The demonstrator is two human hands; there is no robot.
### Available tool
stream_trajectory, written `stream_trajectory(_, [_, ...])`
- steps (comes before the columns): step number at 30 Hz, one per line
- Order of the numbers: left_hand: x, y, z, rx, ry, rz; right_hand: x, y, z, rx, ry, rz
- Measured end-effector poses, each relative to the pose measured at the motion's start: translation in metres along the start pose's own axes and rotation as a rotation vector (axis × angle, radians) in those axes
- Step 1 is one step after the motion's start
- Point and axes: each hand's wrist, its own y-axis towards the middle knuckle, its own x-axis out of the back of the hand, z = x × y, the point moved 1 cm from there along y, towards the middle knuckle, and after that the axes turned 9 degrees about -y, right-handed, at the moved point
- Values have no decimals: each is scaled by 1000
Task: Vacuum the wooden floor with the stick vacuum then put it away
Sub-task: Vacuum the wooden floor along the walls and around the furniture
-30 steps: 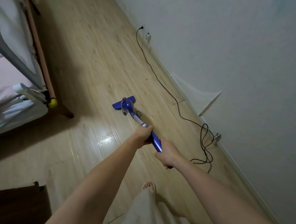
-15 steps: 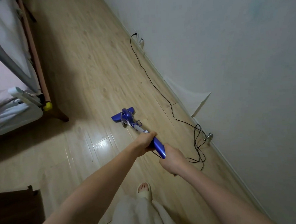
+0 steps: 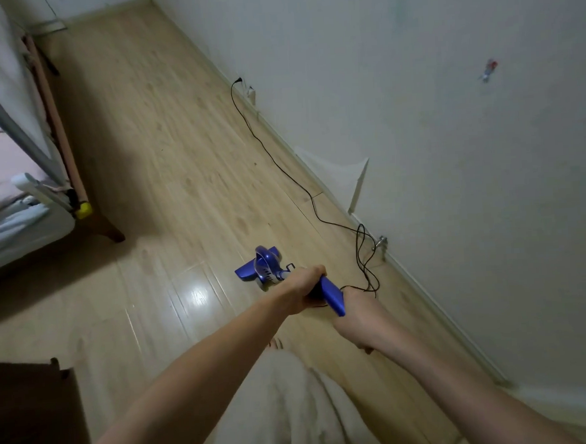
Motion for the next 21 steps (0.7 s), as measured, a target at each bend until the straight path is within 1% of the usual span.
stream_trajectory(5, [-13,-26,33,30,102,49,-23,-51,-19,-41,104,-24])
stream_trajectory(9, [-16,-34,47,44,211,78,-42,-69,-21,-55,227,-20])
stream_trajectory(12, [-9,-30,42,53,250,91,-51,-62,-13,-90,338,-19])
stream_trajectory(15, [0,-21,32,32,265,73,-58,-42,-4,-85,407,-36])
stream_trajectory(18, [8,-4,26,-10,303,34,-64,-19,3,-84,416,-38])
stream_trajectory(21, [15,20,21,-33,282,-5,-66,6,7,-95,408,9])
